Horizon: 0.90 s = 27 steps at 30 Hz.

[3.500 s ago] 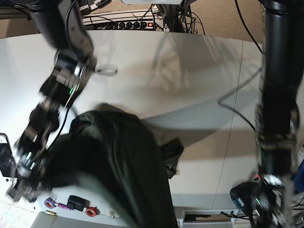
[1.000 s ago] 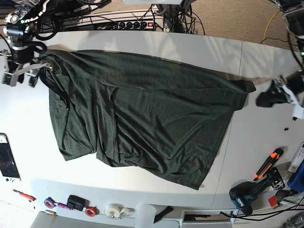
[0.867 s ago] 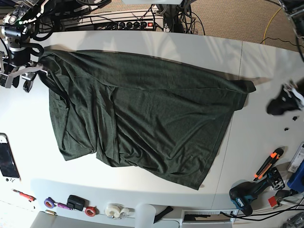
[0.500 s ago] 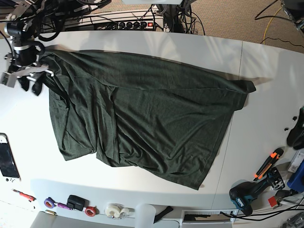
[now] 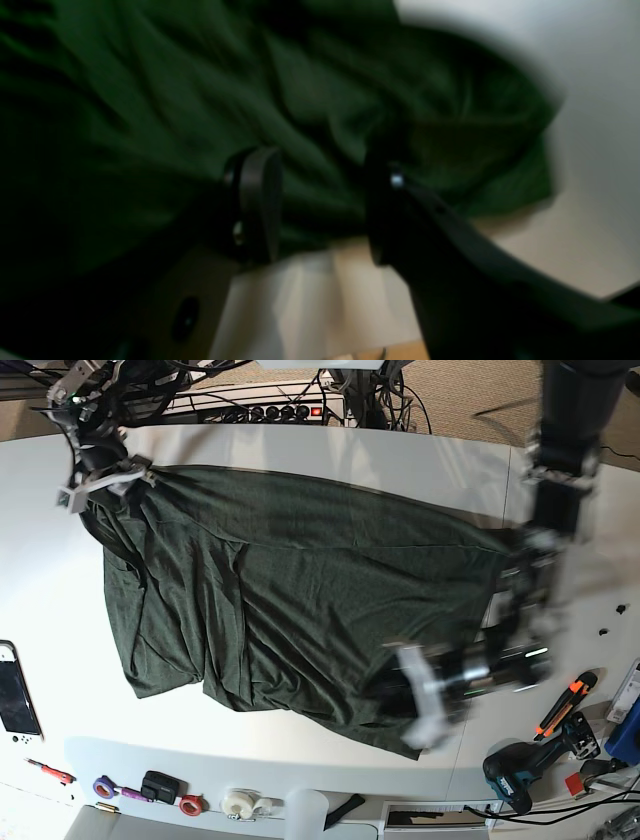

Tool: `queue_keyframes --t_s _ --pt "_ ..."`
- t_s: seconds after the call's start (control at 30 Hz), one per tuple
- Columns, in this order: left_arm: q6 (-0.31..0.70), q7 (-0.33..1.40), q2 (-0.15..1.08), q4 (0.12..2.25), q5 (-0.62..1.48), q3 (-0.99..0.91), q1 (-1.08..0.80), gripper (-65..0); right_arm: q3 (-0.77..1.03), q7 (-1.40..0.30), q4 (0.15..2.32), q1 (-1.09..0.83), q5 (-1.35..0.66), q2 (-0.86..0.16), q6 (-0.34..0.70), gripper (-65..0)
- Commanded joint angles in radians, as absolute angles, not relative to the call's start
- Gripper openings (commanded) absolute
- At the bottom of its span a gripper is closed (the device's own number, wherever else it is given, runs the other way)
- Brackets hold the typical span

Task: Layout the t-shirt on the table in an organized manner, then fold the t-shirt properly
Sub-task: 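Release the shirt with the left gripper and reach into its middle, then grasp the bunched fabric in the shirt's middle with the left gripper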

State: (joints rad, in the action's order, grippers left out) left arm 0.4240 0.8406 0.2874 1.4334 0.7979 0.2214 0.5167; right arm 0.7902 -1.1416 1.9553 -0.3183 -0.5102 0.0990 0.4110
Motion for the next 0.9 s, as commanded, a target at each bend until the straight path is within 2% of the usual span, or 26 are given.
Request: queue_keyframes --t_s 0.0,0.17,0.33,0.43,0.7,0.8,0.87 --pt "0.396 0.815 0.259 1.411 0.773 0.249 0.581 -38.8 0.793 -1.121 1.942 -0.316 -0.527 0.091 0.414 -38.5" --pt "0.355 0.775 0.068 1.090 0.690 0.359 0.734 -38.8 0.793 -1.121 1.877 -0.316 -0.532 0.091 0.442 -38.4" --pt "0.361 0.661 -0.084 0.680 0.688 0.360 0.843 -38.8 0.793 -1.118 1.877 -0.316 -0.534 0.091 0.442 -38.5" --pt "0.361 0.576 -0.150 0.517 0.691 0.360 0.867 -38.8 0.793 -1.118 1.877 -0.316 -0.534 0.091 0.442 -38.5" --pt "0.327 0.505 -0.157 0.485 0.718 0.362 0.845 -38.8 0.792 -1.118 1.877 -0.316 -0.546 0.089 0.445 -38.5" --pt "0.361 0.517 -0.157 0.485 0.722 0.362 0.845 -38.8 0.792 -1.119 1.877 -0.316 -0.566 0.089 0.477 -38.5" --pt "0.432 0.544 -0.157 0.486 0.769 0.362 0.846 -38.8 0.792 -1.118 1.877 -0.315 -0.576 0.089 0.479 -38.5"
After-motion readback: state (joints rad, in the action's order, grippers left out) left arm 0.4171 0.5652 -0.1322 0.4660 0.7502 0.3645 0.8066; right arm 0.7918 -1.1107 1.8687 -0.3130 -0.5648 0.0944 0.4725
